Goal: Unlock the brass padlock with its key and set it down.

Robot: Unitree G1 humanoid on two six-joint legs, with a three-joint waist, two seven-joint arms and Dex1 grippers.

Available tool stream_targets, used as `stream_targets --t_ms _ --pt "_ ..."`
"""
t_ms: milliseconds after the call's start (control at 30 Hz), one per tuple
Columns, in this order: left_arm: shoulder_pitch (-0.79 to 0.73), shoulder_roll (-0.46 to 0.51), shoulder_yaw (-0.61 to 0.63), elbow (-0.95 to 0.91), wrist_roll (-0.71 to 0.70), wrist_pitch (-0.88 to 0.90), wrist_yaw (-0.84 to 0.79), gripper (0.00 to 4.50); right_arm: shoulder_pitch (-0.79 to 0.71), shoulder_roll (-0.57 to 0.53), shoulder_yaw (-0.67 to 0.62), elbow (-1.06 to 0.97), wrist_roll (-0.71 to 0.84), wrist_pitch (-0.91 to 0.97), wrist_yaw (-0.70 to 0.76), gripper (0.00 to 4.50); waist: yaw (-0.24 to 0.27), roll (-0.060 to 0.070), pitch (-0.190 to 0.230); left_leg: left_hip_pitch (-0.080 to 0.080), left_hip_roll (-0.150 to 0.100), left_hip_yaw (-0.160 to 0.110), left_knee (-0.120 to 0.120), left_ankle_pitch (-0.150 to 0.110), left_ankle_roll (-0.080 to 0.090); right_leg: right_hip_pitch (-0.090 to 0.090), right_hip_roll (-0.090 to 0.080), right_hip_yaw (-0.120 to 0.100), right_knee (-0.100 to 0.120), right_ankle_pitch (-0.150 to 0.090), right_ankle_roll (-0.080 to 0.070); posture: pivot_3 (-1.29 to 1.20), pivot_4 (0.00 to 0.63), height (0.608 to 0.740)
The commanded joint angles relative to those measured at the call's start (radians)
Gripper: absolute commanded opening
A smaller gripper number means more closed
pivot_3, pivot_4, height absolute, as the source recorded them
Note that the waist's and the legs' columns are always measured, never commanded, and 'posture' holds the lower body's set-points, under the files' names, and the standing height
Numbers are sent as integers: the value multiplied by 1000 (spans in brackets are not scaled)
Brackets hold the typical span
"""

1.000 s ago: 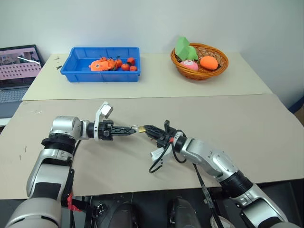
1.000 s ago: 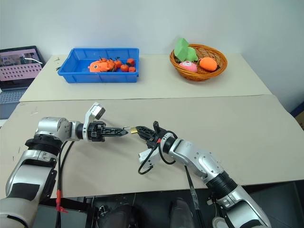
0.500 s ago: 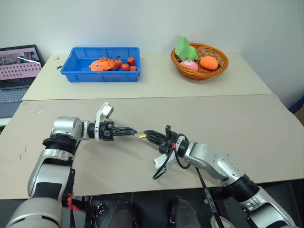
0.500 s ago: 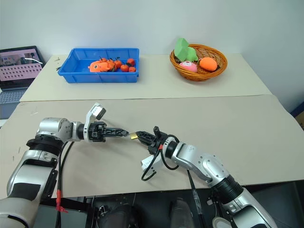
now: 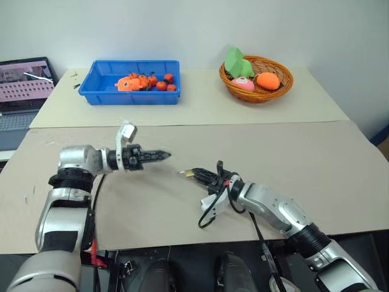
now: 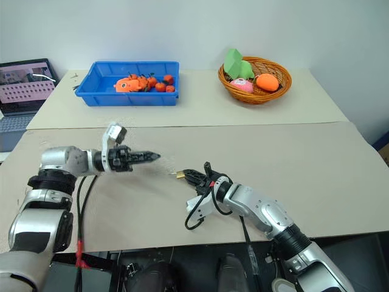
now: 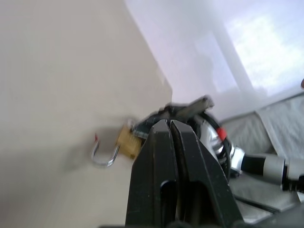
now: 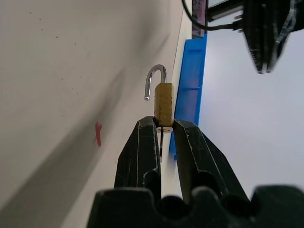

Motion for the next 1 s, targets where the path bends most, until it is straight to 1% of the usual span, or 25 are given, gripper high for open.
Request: stream_targets --t_ms 33,133,233,333,433,567,633,667,700,733,800,867,1000 --pt "10 19 43 -92 -17 -35 53 106 -11 -8 -36 -36 14 20 9 96 0 0 0 0 0 0 0 0 0 0 0 0 0 0 0 0 150 676" --pt "98 46 4 -262 2 -87 58 106 2 -3 -17 -73 5 16 27 96 -2 0 0 0 0 0 0 0 0 0 0 0 0 0 0 0 150 676" --pt "138 44 62 -365 -63 -23 111 106 16 -2 13 -58 -26 13 32 96 -1 0 0 0 0 0 0 0 0 0 1 0 0 0 -1 0 150 676" --pt "171 37 90 -442 -107 18 156 106 19 -5 37 -12 -43 1 36 96 -1 0 0 0 1 0 0 0 0 0 0 0 0 0 -1 0 150 676" --pt "191 31 109 -493 -142 46 196 106 21 13 42 22 3 3 76 96 -1 0 0 1 1 0 0 0 0 0 1 0 0 0 -1 0 150 676" --pt "205 29 132 -532 -186 75 242 106 24 39 35 60 102 20 172 96 -5 0 0 1 1 0 0 0 0 0 1 1 1 0 -1 0 150 676" --pt "208 31 136 -543 -201 81 258 0 38 38 34 59 155 18 220 1102 -3 0 0 2 1 0 0 0 0 1 2 1 0 0 -1 0 150 676" --pt "209 33 138 -547 -209 83 265 0 44 37 33 54 170 17 233 1312 -2 0 0 2 1 0 0 0 0 1 2 1 0 0 -1 0 150 676" --pt "207 34 140 -547 -215 84 271 0 49 35 33 47 182 16 247 1622 -1 0 0 2 1 0 0 0 0 1 1 1 0 0 -1 0 150 676" --pt "205 34 143 -546 -220 85 277 0 53 34 33 41 187 17 255 2041 -1 0 0 2 1 0 0 0 0 1 1 1 0 0 -1 0 150 676" --pt "201 36 144 -539 -227 81 284 0 61 26 35 25 201 19 280 2671 0 0 0 2 1 0 0 0 0 1 1 1 0 0 -1 0 150 676" --pt "196 36 141 -527 -231 72 288 0 74 14 29 4 251 35 341 3286 0 0 0 2 1 0 0 0 0 1 1 1 0 0 -1 0 150 676" --pt "183 28 131 -509 -231 58 295 0 91 -16 -4 -50 357 82 458 3286 4 0 0 2 1 -1 0 0 0 1 1 1 0 1 -1 0 150 676"
